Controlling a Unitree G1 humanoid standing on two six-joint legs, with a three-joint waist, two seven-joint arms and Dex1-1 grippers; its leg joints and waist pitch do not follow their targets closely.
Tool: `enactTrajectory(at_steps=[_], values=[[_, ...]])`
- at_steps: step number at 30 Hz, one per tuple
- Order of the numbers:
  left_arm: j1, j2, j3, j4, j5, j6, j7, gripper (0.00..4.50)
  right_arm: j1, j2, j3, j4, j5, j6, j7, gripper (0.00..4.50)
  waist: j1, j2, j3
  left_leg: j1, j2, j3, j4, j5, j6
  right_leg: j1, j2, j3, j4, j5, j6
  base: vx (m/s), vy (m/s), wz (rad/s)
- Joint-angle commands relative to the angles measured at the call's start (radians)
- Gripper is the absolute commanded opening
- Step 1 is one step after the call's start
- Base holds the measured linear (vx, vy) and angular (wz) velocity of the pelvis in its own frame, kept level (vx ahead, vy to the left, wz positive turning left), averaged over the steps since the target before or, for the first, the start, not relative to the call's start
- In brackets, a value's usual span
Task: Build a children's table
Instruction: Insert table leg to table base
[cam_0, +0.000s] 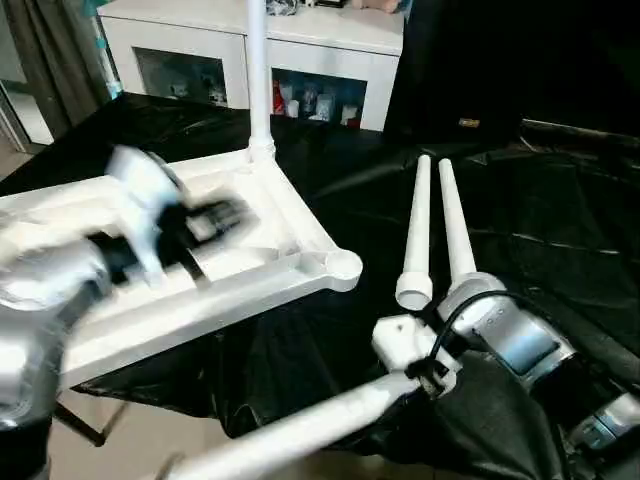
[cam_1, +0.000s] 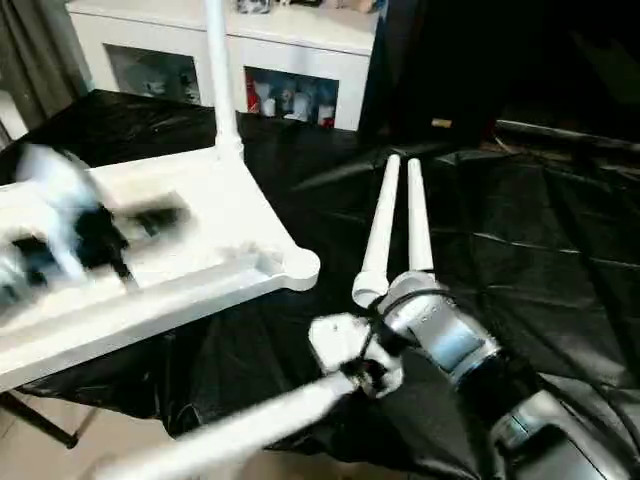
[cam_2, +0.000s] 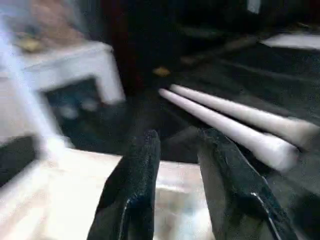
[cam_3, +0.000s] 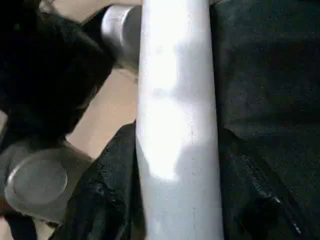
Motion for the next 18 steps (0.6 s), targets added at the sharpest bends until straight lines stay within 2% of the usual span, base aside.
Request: enactTrajectory(at_steps=[1,2,3,4,5,11,13,15,16,18], values=[[-0.019,0.004,0.048,0.031,0.022,-0.011,0.05,1.49,0.004,-0.006,-0.062,-0.039,0.075,0.037,0.015,1.84,0.004,0.006,-0.056,-0.007,0.029,-0.003,-0.079,-0.159,0.053,0.053,-0.064,0.044,-0.076,-0.263,-0.211,0.0,0.0,0.0],[-0.019,0.004,0.048,0.031,0.022,-0.011,0.05,1.49,0.004,-0.006,-0.062,-0.039,0.075,0.037,0.015,1.84,0.004,0.006,-0.056,-0.01,0.03,-0.004,-0.079,-0.148,0.055,0.054,-0.065,0.044,-0.074,-0.258,-0.209,0.0,0.0,0.0],[-0.033,0.011,0.079,0.055,0.042,-0.022,0.097,1.49,0.01,-0.009,-0.085,-0.051,0.103,0.061,0.016,1.84,0.006,0.004,-0.058,-0.011,0.031,-0.005,-0.078,-0.135,0.056,0.055,-0.066,0.043,-0.073,-0.25,-0.205,0.0,0.0,0.0],[-0.033,0.011,0.079,0.055,0.042,-0.022,0.097,1.49,0.01,-0.009,-0.085,-0.051,0.103,0.061,0.016,1.84,0.006,0.006,-0.057,-0.01,0.03,-0.004,-0.078,-0.131,0.058,0.053,-0.064,0.043,-0.073,-0.246,-0.204,0.0,0.0,0.0],[-0.054,0.012,0.102,0.088,0.07,-0.041,0.154,1.49,0.012,-0.005,-0.107,-0.064,0.133,0.094,0.014,1.84,0.006,0.007,-0.058,-0.01,0.03,-0.005,-0.078,-0.127,0.059,0.053,-0.064,0.042,-0.072,-0.236,-0.208,0.0,0.0,0.0],[-0.101,-0.001,0.128,0.127,0.085,-0.084,0.23,1.49,0.002,0.012,-0.158,-0.075,0.18,0.148,-0.019,1.84,0.009,0.003,-0.06,-0.01,0.031,-0.005,-0.077,-0.111,0.058,0.055,-0.068,0.042,-0.068,-0.192,-0.225,0.0,0.0,0.0],[-0.122,-0.007,0.142,0.152,0.106,-0.111,0.273,1.49,0.001,0.02,-0.186,-0.084,0.213,0.185,-0.03,1.84,0.011,0.007,-0.06,-0.007,0.03,-0.004,-0.077,-0.117,0.054,0.052,-0.065,0.04,-0.07,-0.194,-0.227,0.0,0.0,0.0],[-0.139,-0.007,0.154,0.176,0.12,-0.127,0.307,1.49,0.002,0.019,-0.2,-0.092,0.228,0.205,-0.033,1.84,0.012,0.005,-0.06,-0.008,0.03,-0.005,-0.077,-0.117,0.054,0.053,-0.066,0.04,-0.07,-0.187,-0.225,0.0,0.0,0.0],[-0.156,0.01,0.163,0.215,0.135,-0.143,0.323,1.49,0.003,0.012,-0.205,-0.089,0.218,0.202,-0.042,1.84,0.014,0.012,-0.06,-0.008,0.03,-0.007,-0.078,-0.12,0.05,0.053,-0.066,0.039,-0.069,-0.191,-0.221,0.0,0.0,0.0],[-0.176,0.042,0.163,0.272,0.152,-0.172,0.318,1.49,0.005,0.001,-0.202,-0.078,0.186,0.18,-0.061,1.84,0.016,0.008,-0.061,-0.006,0.027,-0.006,-0.077,-0.129,0.046,0.053,-0.067,0.039,-0.072,-0.208,-0.206,0.0,0.0,0.0]])
